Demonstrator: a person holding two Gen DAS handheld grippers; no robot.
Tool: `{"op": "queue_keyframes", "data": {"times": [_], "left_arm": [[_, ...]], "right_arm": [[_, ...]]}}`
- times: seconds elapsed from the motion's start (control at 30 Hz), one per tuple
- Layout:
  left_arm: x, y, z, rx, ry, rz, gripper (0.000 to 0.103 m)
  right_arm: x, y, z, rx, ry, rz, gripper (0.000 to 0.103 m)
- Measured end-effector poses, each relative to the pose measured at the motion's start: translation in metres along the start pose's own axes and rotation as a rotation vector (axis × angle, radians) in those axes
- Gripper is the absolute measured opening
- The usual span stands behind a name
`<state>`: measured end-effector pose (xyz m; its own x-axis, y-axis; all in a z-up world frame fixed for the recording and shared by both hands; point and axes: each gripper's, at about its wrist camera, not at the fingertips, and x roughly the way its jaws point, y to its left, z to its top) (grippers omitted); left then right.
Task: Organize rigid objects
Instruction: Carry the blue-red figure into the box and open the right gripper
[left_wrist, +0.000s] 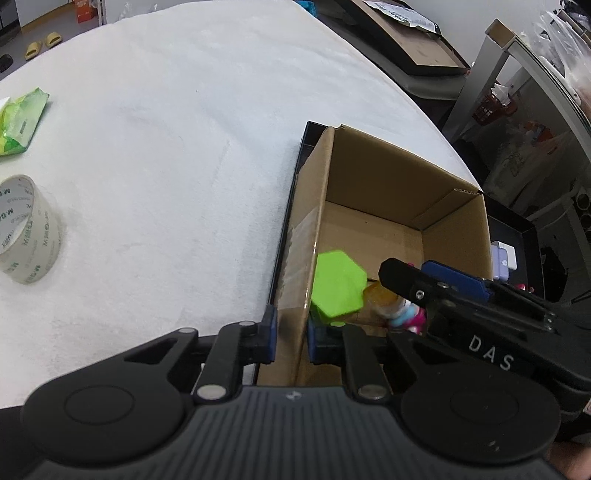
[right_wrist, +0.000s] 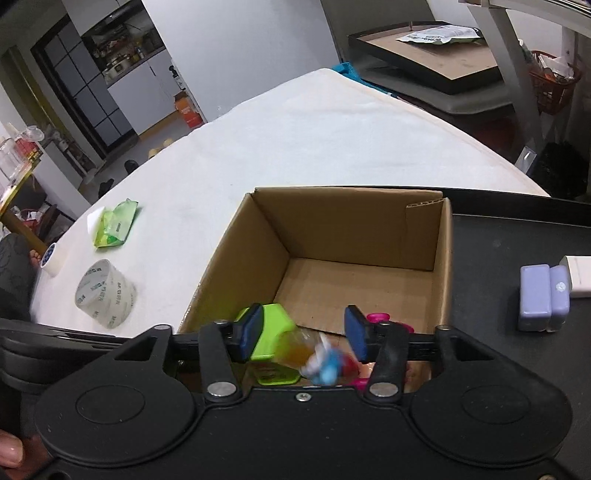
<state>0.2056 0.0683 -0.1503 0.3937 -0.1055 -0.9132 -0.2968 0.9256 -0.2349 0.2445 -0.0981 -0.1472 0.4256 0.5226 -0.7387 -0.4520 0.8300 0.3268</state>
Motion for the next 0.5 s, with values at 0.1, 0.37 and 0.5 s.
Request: {"op": "queue_keyframes", "data": {"times": [0.1,0.37,0.5], "left_arm": [[0.000,-0.001,0.000,0.001,0.001,0.004,0.015],[-0.001,-0.009,0.001,0.009,-0.003,0.034,0.015],[-0.004,-0.014,0.001,0.018,-0.011,0.060,0.018]], "right_arm": [[-0.006,-0.005,0.002,0.025,-0.017,0.008,0.051],[-0.022,-0.015,0.010,0.058,-0.073,0.019,0.051],[-0.028,-0.020,0.012,0.062,-0.095,0.020,0.051]]}}
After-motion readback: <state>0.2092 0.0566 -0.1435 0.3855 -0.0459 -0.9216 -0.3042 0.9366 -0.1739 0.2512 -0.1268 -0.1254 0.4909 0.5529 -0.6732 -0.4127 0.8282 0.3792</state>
